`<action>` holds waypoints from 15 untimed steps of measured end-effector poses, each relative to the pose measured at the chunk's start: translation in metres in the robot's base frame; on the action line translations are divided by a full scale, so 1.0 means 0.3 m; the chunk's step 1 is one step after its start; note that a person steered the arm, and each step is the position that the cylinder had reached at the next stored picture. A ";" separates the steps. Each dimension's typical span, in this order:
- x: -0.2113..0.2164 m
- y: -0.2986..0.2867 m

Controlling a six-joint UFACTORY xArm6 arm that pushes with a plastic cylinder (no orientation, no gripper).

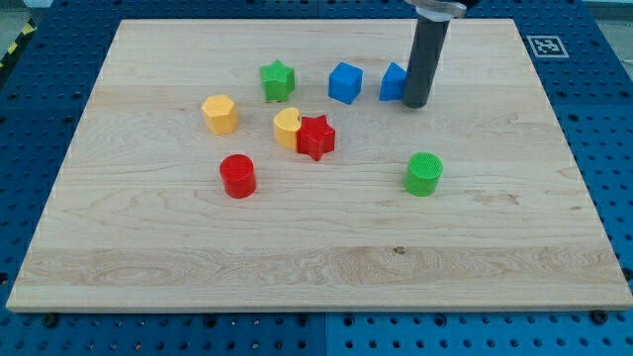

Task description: Slide the green circle to the right of the blue triangle

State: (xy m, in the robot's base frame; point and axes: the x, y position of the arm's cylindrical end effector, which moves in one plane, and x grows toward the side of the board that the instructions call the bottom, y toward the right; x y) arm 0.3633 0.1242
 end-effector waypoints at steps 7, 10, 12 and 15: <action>0.354 -0.204; 0.498 -0.047; 0.421 0.066; 0.356 0.005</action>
State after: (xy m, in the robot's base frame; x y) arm 0.4699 0.1257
